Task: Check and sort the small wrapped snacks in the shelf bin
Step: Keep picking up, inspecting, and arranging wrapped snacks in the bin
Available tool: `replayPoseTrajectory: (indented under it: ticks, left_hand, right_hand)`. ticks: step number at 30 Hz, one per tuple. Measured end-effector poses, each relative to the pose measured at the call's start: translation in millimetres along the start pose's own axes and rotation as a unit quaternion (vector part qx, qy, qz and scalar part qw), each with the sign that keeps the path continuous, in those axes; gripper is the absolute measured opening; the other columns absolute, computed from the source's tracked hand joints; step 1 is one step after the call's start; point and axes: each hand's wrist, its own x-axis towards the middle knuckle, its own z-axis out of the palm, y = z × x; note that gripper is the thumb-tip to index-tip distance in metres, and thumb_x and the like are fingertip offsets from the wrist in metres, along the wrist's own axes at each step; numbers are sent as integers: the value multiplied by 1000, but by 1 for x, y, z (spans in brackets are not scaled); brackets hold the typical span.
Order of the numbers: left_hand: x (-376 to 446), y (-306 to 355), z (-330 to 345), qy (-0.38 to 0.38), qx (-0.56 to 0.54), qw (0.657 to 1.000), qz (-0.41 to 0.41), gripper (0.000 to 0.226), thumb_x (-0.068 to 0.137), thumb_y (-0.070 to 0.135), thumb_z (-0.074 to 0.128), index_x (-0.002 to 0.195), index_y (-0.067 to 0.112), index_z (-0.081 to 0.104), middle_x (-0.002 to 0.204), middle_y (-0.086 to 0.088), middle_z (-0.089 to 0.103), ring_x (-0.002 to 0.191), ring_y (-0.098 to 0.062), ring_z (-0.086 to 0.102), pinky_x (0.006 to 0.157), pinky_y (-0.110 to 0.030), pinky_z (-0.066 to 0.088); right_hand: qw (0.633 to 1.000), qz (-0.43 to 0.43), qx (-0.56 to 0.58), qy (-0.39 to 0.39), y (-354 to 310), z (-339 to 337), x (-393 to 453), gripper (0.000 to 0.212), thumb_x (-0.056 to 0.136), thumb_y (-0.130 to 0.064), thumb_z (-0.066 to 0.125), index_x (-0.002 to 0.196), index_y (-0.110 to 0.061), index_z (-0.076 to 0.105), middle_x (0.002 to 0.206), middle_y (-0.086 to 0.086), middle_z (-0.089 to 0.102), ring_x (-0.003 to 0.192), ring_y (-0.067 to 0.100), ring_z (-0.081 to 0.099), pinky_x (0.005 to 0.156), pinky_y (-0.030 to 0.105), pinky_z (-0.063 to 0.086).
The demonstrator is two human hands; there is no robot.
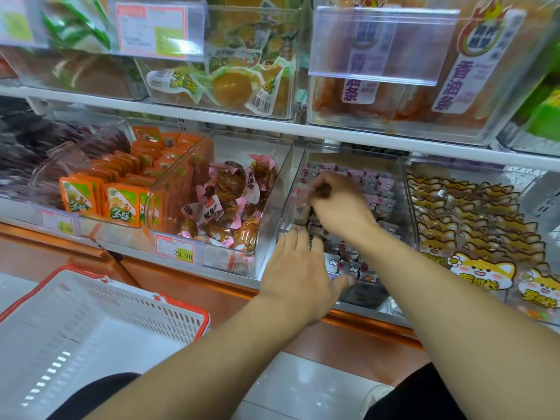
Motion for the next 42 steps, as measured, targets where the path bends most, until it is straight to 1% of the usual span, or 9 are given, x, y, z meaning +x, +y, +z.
replayPoseTrajectory:
  ticks: [3,7,10,14,18,24,29,34,42]
  left_hand:
    - [1,-3,-2,-12,-73,997,-2,86,94,71,40,154,9,30,162,-13,25,152,-27,12,125,-39,13]
    - [-1,-17,-20,116,-344,930,-54,36,93,49,65,118,24,64,122,6,63,116,-4,56,100,-26,48]
    - [-8,-39,-33,163,-527,825,-123,22,90,40,72,98,26,58,78,6,68,69,5,65,61,-15,50]
    - [-15,-62,-36,85,-687,703,-164,29,94,33,69,116,16,65,90,-3,79,78,-16,75,61,-19,56]
    - [-22,-67,-33,100,-717,669,-169,18,88,25,74,101,12,73,88,-8,78,80,-19,76,64,-20,57]
    - [-34,-80,-37,92,-659,722,-188,32,74,21,86,100,6,72,98,-21,75,85,-26,71,80,-41,58]
    - [-39,-82,-38,119,-583,790,-148,23,77,-10,78,82,9,68,89,-7,77,80,-22,68,61,-24,58]
    - [-40,-81,-36,232,-412,880,-32,34,77,-16,74,72,15,62,85,1,70,84,-11,68,76,-29,60]
    - [-33,-80,-31,214,-451,863,-78,27,85,-5,72,90,20,67,84,8,71,70,-5,65,62,-13,51]
  right_hand:
    - [976,39,189,104,-4,-13,-8,4,94,-23,68,94,-24,64,99,-4,74,94,15,70,87,38,57]
    - [890,122,407,163,-6,-32,-26,6,95,-15,67,89,-19,67,92,2,77,90,26,74,89,50,58]
    - [821,165,537,103,-8,-44,-42,11,98,0,56,95,-4,66,90,9,77,80,21,77,72,34,63]
    - [779,211,591,-13,-7,-50,-62,17,99,-1,53,106,6,67,96,16,77,87,22,76,71,28,61]
    - [794,225,555,-105,-1,-57,-71,7,96,-2,59,101,1,63,102,19,76,103,33,72,75,33,62]
    - [830,181,497,-178,13,-63,-72,14,77,-5,74,89,-6,67,112,21,73,102,35,73,77,33,63]
    - [908,28,382,-169,12,-62,-79,26,77,4,76,67,-20,75,106,6,78,97,21,75,70,22,59]
    - [969,-124,177,-123,12,-63,-86,37,83,8,74,65,-24,77,97,-11,76,94,9,72,74,21,57]
    - [953,-108,241,-145,12,-62,-85,23,80,6,78,74,-15,72,112,-9,75,104,10,72,81,29,61]
